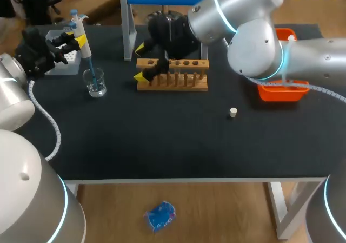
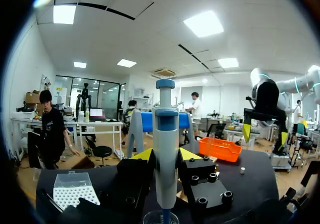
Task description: Invert the test tube, pick up the pipette, mount the tip to pipette, aspirate from beaker and dispense into the tube, eject the tip, return the pipette, and cap with the stopper.
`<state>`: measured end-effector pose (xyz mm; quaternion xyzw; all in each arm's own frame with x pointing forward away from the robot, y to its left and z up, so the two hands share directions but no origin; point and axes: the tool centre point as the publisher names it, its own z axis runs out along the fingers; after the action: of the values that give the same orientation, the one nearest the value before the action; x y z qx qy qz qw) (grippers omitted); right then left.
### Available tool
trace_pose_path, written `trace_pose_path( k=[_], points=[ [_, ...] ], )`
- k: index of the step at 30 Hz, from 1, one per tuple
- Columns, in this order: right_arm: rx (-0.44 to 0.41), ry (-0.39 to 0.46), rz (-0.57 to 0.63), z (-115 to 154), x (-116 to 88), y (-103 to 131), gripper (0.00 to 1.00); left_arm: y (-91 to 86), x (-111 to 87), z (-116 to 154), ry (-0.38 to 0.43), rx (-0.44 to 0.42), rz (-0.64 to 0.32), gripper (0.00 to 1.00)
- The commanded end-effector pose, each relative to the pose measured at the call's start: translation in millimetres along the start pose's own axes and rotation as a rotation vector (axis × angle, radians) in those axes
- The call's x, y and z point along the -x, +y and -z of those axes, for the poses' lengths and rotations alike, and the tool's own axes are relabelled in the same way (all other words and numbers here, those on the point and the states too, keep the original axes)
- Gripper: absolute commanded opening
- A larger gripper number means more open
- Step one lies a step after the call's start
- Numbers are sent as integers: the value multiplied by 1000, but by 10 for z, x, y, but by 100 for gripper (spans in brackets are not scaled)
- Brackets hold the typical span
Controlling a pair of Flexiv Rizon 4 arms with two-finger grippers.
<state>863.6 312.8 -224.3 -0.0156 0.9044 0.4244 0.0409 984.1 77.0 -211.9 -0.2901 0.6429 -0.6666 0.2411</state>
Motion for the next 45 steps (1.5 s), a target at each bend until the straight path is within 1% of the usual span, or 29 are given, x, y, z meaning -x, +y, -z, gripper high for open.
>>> trace_pose_path(
  k=[1,7,13,19,23,25,28,31,33,37,41,45],
  points=[
    [-27,-56,-22,33,-89,-112,100,5,2,-5,-1,-3,-1,0],
    [-46,-69,-33,-5,-105,-274,100,5,2,-5,-1,-3,-1,0],
    [-48,-74,-41,-63,-94,-388,100,5,2,-5,-1,-3,-1,0],
    [-47,-69,-41,-41,-68,-438,100,5,2,-5,-1,-3,-1,0],
    [-49,-61,-29,-15,-79,-432,100,5,2,-5,-1,-3,-1,0],
    [-31,-52,-22,50,-67,-419,100,5,2,-5,-1,-3,-1,0],
    [-23,-43,-4,218,-22,-397,100,5,2,-5,-1,-3,-1,0],
    [-31,-37,13,406,-25,-352,100,5,2,-5,-1,-3,-1,0],
    [-41,-47,23,525,-28,-332,100,5,2,-5,-1,-3,-1,0],
    [-24,-82,22,814,18,-319,100,5,2,-5,-1,-3,-1,0],
    [-22,-99,26,998,23,-314,100,5,2,-5,-1,-3,-1,0],
    [-24,-98,25,1171,58,-393,100,5,2,-5,-1,-3,-1,0]
  ],
)
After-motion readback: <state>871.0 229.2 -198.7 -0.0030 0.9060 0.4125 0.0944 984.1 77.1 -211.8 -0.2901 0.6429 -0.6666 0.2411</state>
